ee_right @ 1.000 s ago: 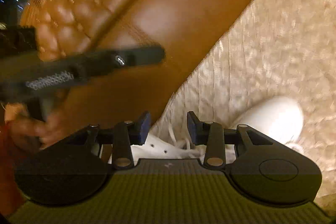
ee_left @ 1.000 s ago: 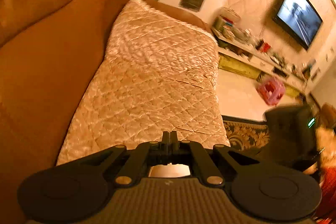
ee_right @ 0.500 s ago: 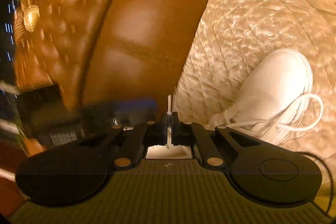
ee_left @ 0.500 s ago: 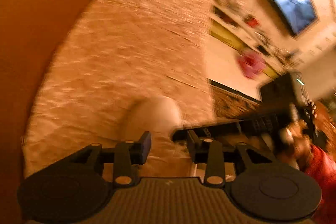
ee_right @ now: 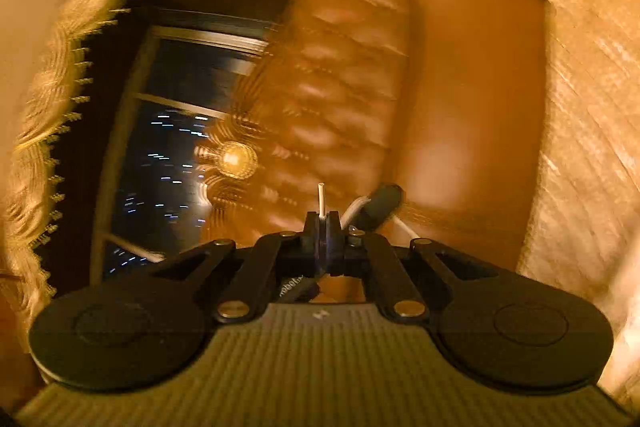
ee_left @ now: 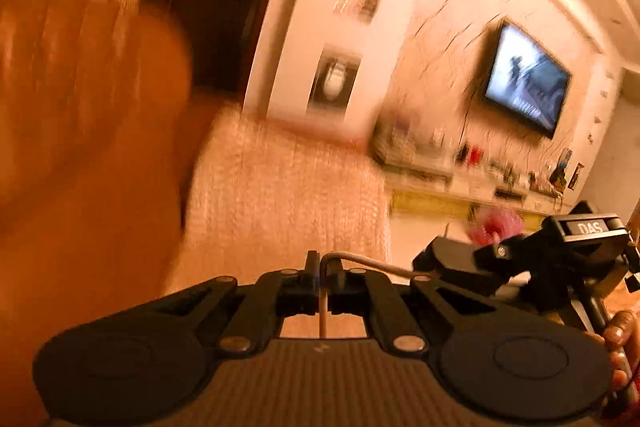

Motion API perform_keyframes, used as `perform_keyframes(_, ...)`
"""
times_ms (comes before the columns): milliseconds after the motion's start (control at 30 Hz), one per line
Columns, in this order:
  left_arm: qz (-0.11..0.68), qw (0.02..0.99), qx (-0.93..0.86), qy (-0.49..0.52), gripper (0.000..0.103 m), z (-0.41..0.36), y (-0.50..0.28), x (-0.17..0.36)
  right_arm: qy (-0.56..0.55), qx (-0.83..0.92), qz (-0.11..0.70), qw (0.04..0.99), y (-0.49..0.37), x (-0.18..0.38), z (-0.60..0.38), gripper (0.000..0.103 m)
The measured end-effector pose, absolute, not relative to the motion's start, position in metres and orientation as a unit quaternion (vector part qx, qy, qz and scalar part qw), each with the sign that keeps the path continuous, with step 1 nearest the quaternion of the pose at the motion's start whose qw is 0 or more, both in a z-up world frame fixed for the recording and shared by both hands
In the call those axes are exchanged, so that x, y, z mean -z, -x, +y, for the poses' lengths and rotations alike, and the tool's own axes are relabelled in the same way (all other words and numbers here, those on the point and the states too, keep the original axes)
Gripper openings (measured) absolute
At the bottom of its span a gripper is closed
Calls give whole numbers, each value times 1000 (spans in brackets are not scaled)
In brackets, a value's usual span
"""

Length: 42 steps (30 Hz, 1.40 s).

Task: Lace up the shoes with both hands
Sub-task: 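Pull the white lace end up and away from the sneaker with the left gripper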

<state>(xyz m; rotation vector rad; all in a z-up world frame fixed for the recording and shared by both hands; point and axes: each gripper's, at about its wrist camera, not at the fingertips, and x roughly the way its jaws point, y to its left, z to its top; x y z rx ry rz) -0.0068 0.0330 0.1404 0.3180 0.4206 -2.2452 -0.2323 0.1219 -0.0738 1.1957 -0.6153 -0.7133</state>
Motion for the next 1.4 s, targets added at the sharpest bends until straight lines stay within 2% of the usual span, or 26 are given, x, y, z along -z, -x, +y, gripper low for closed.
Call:
perform_keyframes(67, 136, 417, 895, -82, 2, 34, 4, -165, -502, 314, -311, 744, 239, 50, 126, 11)
perform_keyframes(100, 125, 425, 894, -66, 2, 34, 1, -174, -486, 329, -311, 748, 242, 41, 129, 19)
perform_keyframes(133, 115, 436, 891, -57, 2, 33, -2, -181, -470, 356, -302, 749, 246, 35, 131, 42)
perform_keyframes(167, 111, 447, 886, -52, 2, 32, -7, -185, -459, 386, -290, 746, 248, 33, 134, 55)
perform_keyframes(433, 111, 523, 845, -6, 2, 20, -56, -210, -579, 412, -155, 686, 239, 113, 119, 57)
perform_keyframes(567, 92, 536, 839, 3, 2, 30, -64, -229, -588, 375, -60, 714, 198, 127, 99, 57)
perform_keyframes(700, 86, 537, 839, -2, 2, 41, -62, -235, -584, 369, 0, 723, 169, 132, 83, 57)
perform_keyframes(767, 92, 540, 836, -15, 3, 47, -65, -234, -596, 376, -7, 710, 168, 141, 79, 57)
perform_keyframes(833, 103, 551, 827, -50, 3, 48, -68, -228, -622, 356, -59, 695, 174, 154, 83, 57)
perform_keyframes(900, 125, 567, 807, -105, 2, 46, -73, -210, -640, 330, -108, 685, 183, 163, 90, 57)
perform_keyframes(1067, 234, 591, 737, -231, 2, 54, -98, -134, -683, 245, -76, 684, 166, 189, 83, 57)
perform_keyframes(1200, 289, 570, 687, -346, 2, 85, -96, -52, -714, 261, -109, 640, 173, 209, 86, 57)
perform_keyframes(1300, 341, 540, 656, -403, 2, 119, -97, 2, -709, 310, -58, 631, 173, 210, 77, 57)
perform_keyframes(1400, 360, 557, 626, -409, 2, 127, -108, 15, -716, 310, -16, 625, 160, 214, 63, 57)
